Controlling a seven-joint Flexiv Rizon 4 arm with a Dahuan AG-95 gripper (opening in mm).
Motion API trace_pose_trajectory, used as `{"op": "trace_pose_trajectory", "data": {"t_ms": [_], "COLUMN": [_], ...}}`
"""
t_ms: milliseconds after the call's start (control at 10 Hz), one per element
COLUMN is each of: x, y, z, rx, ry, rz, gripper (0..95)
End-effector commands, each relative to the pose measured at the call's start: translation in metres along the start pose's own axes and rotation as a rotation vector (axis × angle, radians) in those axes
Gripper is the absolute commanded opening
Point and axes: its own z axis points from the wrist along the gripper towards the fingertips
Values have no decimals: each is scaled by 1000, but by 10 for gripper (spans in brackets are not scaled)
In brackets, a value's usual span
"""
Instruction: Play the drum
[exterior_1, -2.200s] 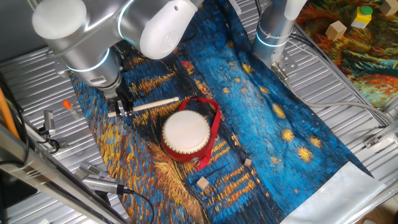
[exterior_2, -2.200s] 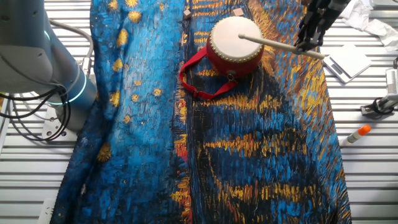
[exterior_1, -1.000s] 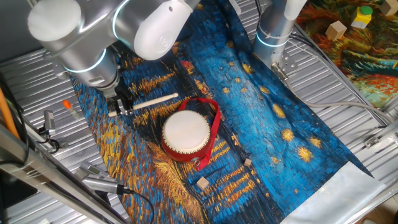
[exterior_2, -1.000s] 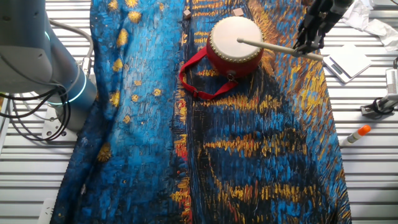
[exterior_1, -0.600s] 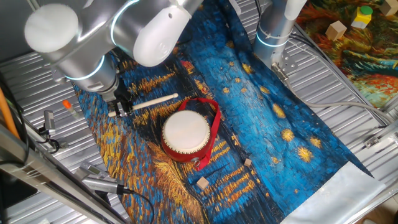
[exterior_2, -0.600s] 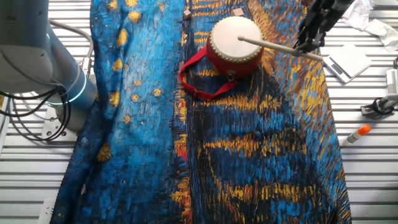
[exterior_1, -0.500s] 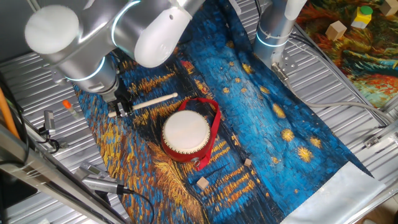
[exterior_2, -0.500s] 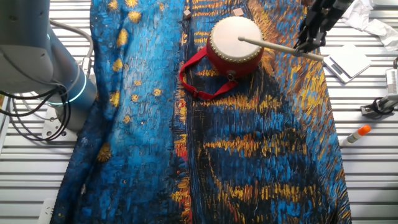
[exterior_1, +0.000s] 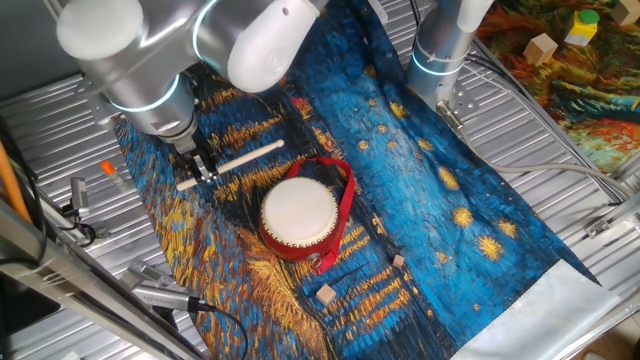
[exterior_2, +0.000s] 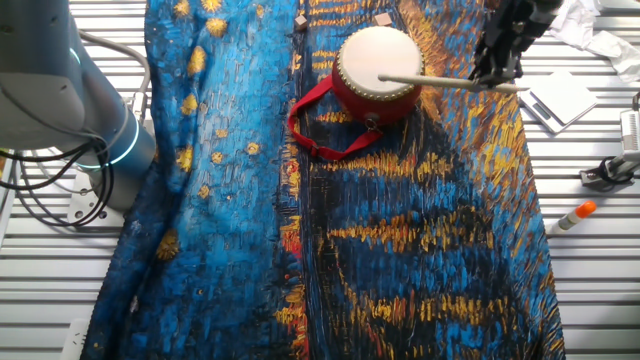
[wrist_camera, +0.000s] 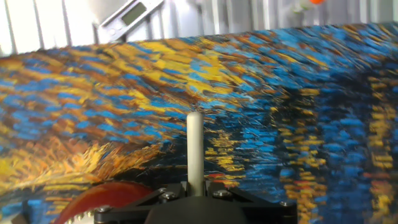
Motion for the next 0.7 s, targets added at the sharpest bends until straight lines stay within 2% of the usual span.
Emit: {"op": "trace_pose_trajectory", "data": {"t_ms": [100,200,400,600,700], "x": [-2,-2,-6,-20,-23], "y": [1,1,5,22,25], "z": [-1,-1,0,1,0], "rx": [13,36,30,31,30], "ry": [6,7,-6,-22,-23], "rz": [-47,-78,-110,-89,-83], "gripper": [0,0,0,0,0]}}
